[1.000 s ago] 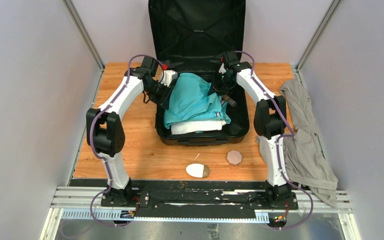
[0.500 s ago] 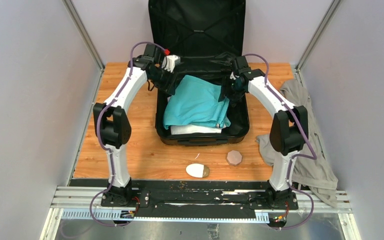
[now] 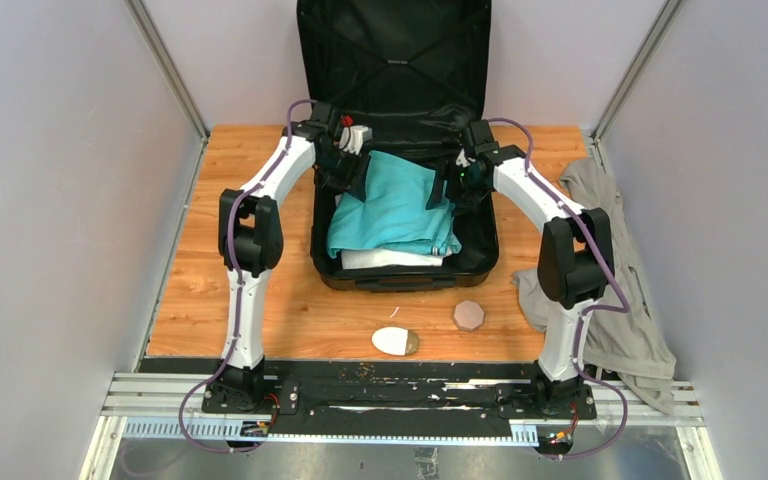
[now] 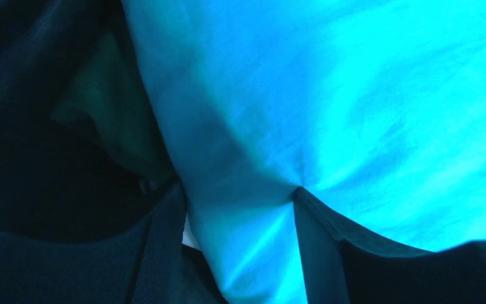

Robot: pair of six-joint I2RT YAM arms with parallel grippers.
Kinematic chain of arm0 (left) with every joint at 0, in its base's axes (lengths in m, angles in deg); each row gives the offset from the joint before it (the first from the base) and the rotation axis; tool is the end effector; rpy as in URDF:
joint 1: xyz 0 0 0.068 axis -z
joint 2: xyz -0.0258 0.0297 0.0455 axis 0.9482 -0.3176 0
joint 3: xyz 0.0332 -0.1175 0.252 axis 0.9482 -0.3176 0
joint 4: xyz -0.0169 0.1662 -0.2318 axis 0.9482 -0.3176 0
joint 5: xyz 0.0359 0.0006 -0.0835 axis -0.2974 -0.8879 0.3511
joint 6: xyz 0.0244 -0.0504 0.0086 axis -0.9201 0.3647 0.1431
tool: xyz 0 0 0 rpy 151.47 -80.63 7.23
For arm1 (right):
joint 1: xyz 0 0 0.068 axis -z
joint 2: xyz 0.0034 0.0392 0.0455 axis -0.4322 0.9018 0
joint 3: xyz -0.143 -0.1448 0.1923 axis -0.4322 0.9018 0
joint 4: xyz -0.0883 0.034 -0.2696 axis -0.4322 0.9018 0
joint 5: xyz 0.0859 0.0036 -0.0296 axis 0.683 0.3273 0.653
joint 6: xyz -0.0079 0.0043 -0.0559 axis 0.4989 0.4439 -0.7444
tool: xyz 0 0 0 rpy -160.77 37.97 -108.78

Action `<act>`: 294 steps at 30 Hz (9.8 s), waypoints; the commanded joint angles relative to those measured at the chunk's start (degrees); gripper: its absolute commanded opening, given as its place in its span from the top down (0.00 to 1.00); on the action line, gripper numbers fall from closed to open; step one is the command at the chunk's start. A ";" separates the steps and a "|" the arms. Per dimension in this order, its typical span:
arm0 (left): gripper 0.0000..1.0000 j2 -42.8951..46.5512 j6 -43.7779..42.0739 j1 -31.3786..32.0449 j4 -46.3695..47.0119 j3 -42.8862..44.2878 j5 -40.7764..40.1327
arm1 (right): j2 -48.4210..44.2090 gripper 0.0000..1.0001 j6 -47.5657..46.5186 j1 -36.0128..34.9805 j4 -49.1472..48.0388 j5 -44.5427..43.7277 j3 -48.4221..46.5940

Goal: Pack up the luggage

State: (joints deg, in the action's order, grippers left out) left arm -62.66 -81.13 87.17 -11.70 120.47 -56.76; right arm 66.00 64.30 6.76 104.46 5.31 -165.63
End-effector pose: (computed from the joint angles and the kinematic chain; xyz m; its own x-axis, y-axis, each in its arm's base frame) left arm 0.4983 -0.1570 0.2249 -0.8075 0.3486 -0.4759 0.5264 0.7898 -0.3147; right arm 0.4320 0.1590 0.2570 -0.8949 0.1921 -0.4027 -0.0286 0.8760 0.4815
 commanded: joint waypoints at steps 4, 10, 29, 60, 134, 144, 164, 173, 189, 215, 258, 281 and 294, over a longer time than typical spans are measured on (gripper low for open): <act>0.93 1.27 2.36 0.57 0.29 -1.05 4.39 | 2.88 0.41 1.03 0.44 -2.84 3.09 2.45; 1.00 9.89 0.93 0.58 0.40 -7.37 -2.07 | 6.57 0.56 0.39 0.32 -2.93 4.39 -2.00; 0.92 23.24 -0.68 0.94 5.95 -24.16 -6.70 | 8.01 0.35 -4.21 -2.70 4.57 -0.15 -10.73; 0.66 8.45 -6.82 11.33 5.86 -20.47 -10.06 | -42.40 0.04 3.65 -24.41 -1.69 -27.88 53.00; 0.00 38.49 -5.60 -12.30 1.30 -25.79 -1.60 | -26.30 0.00 -18.27 -52.33 -16.25 -21.58 38.94; 0.00 38.85 -5.48 -12.26 0.60 -24.10 -1.85 | -16.67 0.06 -21.92 -50.59 -21.00 -20.62 38.83; 0.00 37.48 -5.13 -12.94 0.24 -22.17 -2.04 | -20.57 0.82 -18.21 -48.72 -18.47 -22.45 41.54; 0.00 37.10 -5.11 -13.83 -0.03 -21.81 -1.62 | -34.40 0.95 -18.21 -37.88 -8.08 -23.86 26.45; 0.00 34.41 -5.76 -14.17 -0.03 -23.14 -0.44 | -10.67 0.73 -17.76 -4.72 -10.50 -20.97 11.60; 0.00 35.70 -11.81 -20.10 -3.32 -37.44 3.55 | 25.19 0.15 -24.65 8.70 -34.63 -17.44 -45.90; 0.06 27.66 -2.50 -23.64 -0.34 -38.80 18.73 | -6.19 1.00 -38.92 -0.29 -115.25 -18.25 42.75; 0.24 30.17 -4.40 -20.23 -3.98 -40.92 15.33 | -10.66 1.00 -37.22 -0.92 -119.31 -15.68 47.87; 0.93 21.14 6.71 -18.60 9.74 -40.14 10.33 | -10.73 1.00 -36.06 -1.89 -124.92 -14.71 52.85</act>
State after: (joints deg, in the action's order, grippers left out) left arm -35.39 -77.33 68.35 -12.22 77.92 -38.78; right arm 55.11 26.79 8.24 -19.17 -15.33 -113.63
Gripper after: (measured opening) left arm 0.229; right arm 0.064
